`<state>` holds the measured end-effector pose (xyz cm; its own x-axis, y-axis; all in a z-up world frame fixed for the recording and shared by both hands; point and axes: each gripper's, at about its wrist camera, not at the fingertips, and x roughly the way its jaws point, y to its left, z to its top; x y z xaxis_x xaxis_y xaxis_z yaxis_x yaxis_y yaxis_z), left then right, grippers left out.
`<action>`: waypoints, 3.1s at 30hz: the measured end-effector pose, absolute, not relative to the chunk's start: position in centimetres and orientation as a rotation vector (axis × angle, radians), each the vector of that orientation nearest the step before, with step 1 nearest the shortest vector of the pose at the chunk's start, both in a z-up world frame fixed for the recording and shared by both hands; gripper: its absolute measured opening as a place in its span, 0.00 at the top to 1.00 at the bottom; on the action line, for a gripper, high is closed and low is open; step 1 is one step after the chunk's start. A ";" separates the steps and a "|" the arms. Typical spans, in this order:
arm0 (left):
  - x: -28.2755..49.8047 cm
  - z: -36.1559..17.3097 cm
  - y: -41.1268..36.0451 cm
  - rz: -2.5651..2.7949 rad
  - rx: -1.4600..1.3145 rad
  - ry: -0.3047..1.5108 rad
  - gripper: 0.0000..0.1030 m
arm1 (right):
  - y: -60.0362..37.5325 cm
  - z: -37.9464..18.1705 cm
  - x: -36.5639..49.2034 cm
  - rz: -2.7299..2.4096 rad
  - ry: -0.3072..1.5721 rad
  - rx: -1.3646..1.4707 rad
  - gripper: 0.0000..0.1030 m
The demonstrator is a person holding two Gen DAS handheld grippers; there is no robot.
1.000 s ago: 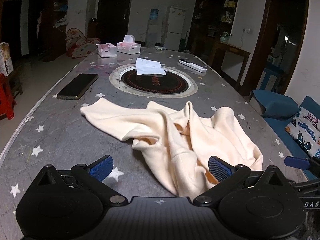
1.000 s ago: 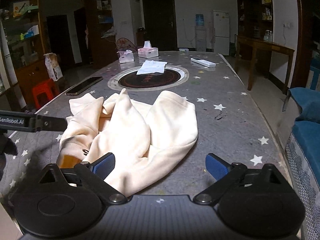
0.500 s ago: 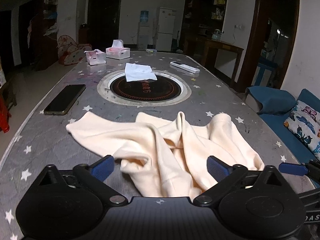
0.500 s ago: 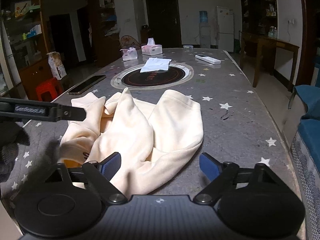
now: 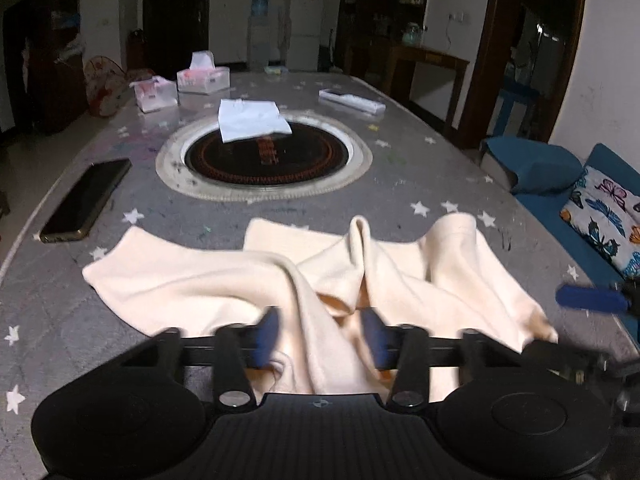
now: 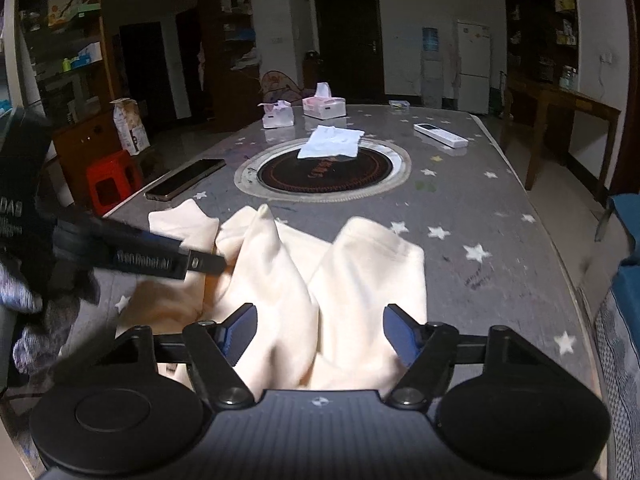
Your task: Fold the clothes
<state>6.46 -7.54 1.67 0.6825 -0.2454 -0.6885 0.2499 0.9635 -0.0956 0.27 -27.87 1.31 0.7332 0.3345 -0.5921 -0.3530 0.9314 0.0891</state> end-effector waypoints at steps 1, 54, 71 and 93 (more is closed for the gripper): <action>6.4 1.6 -7.3 -0.283 -0.002 0.776 0.80 | -27.7 1.4 0.7 0.387 0.645 -0.030 0.36; -10.3 0.9 2.6 -0.130 -0.183 0.782 0.97 | -25.0 1.7 4.3 0.468 0.586 -0.113 0.88; -11.8 1.7 1.5 -0.197 -0.106 0.784 0.97 | -39.3 5.2 -6.5 0.129 0.530 -0.079 0.88; -6.0 4.8 1.4 -0.145 0.002 0.719 0.69 | -37.6 3.6 -3.2 0.213 0.640 -0.143 0.68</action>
